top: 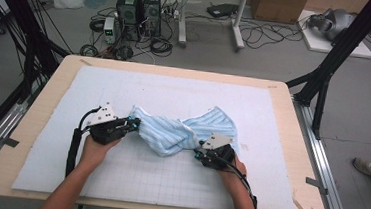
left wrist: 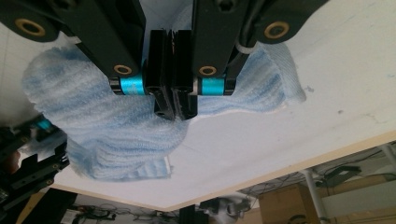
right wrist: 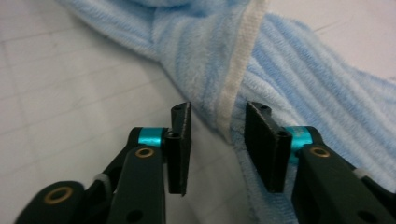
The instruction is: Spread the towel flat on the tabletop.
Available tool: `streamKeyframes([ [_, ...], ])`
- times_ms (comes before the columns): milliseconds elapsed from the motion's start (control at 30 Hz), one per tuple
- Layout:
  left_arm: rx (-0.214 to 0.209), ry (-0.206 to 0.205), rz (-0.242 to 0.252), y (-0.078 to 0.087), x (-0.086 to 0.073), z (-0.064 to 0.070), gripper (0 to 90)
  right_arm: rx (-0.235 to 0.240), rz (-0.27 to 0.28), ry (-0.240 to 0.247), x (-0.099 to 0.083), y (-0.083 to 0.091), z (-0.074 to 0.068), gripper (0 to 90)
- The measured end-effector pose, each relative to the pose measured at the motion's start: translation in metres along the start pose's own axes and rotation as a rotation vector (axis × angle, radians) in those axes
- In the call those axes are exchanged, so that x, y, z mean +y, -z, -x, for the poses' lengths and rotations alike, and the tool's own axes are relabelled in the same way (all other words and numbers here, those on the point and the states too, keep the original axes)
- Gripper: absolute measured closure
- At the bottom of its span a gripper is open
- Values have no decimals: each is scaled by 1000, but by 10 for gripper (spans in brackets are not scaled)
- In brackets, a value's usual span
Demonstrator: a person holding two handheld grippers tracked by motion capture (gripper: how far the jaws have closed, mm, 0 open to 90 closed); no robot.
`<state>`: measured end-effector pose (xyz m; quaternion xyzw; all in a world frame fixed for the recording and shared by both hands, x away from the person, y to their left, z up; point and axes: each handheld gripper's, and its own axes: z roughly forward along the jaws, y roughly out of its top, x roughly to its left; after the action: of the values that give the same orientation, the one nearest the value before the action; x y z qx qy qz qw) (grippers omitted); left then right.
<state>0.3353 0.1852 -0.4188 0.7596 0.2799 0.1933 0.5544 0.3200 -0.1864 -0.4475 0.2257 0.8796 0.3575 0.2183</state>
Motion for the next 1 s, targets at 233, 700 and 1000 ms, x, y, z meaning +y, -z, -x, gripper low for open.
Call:
streamKeyframes([
  [233, 32, 28, 7, 15, -8, -9, 874, 83, 33, -39, 4, 8, 9, 883],
  [700, 97, 47, -18, 24, -18, -19, 874, -7, -17, -17, 68, -8, 77, 883],
  [1000, 131, 58, -38, 23, -20, -23, 873, -19, -89, -29, 93, -55, 100, 880],
])
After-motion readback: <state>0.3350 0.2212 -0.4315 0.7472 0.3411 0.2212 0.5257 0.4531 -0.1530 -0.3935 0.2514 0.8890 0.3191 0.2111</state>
